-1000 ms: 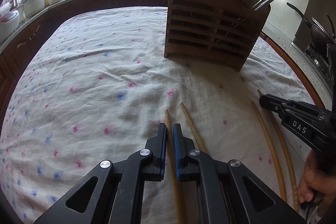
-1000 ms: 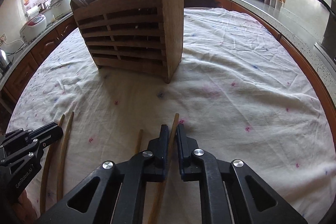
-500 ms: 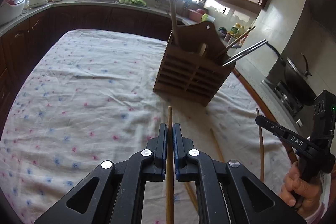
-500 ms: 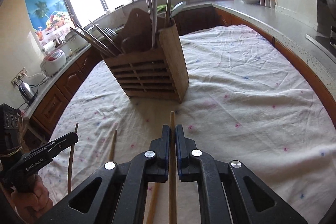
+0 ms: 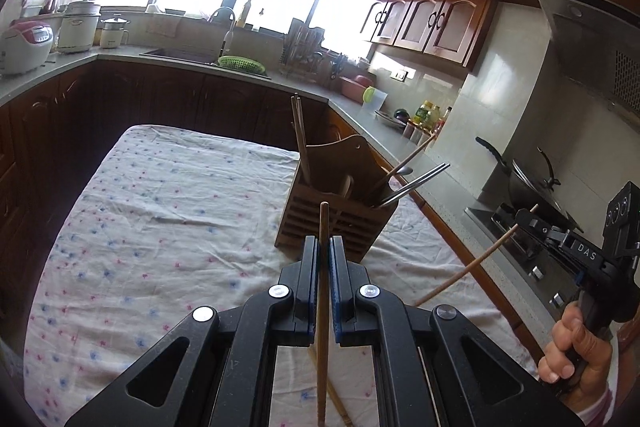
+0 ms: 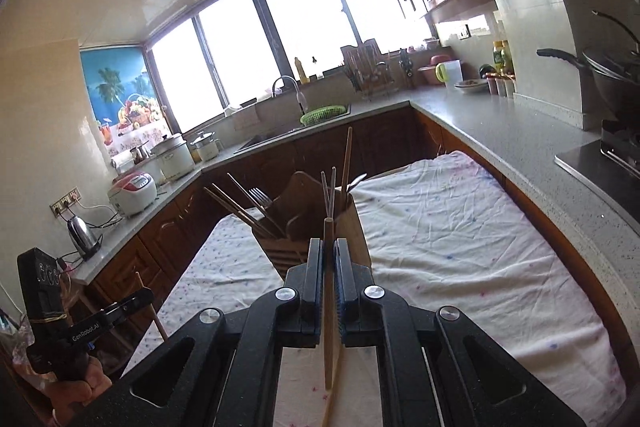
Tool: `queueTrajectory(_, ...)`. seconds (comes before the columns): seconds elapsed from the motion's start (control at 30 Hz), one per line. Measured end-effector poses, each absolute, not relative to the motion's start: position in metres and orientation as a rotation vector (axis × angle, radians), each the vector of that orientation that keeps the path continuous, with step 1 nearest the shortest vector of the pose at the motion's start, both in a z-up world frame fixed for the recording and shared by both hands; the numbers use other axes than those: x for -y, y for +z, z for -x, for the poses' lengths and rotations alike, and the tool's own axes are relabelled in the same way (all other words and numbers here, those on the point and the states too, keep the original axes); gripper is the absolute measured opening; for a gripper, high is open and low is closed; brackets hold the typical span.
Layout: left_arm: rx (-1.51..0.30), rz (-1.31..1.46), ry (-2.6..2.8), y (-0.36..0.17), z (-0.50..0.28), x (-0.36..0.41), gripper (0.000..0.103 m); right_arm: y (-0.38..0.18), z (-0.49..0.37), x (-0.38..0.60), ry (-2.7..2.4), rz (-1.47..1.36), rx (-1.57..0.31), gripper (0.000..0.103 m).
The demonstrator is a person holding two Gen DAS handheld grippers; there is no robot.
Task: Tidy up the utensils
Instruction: 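Lift both wooden chopsticks and lower them into the holder with both grippers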
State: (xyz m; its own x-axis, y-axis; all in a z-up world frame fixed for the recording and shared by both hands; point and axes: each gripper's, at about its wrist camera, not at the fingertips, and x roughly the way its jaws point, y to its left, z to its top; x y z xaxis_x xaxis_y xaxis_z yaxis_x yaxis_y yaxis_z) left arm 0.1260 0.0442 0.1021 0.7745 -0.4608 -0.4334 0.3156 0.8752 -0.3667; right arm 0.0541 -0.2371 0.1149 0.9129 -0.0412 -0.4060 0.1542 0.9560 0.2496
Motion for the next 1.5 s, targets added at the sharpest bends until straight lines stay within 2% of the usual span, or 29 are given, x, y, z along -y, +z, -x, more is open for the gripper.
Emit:
queueTrajectory(0.63,-0.47,0.291,-0.431,0.123,-0.162,-0.041,0.003,0.125,-0.075,0.23,-0.084,-0.265,-0.381,0.005)
queueTrajectory(1.1,-0.247,0.258,-0.414,0.187,-0.224,-0.024,0.003,0.2,-0.128,0.229,-0.096,-0.198,-0.181,0.005)
queueTrajectory(1.23,-0.218,0.259,-0.388,0.187,-0.253,-0.011,0.003,0.206,-0.156,0.238,-0.114,-0.19,-0.168,0.005)
queueTrajectory(1.5,-0.219,0.24,-0.338,0.144,-0.294,0.023,0.003,0.178,-0.199,0.255,-0.147,-0.197,-0.226,0.005)
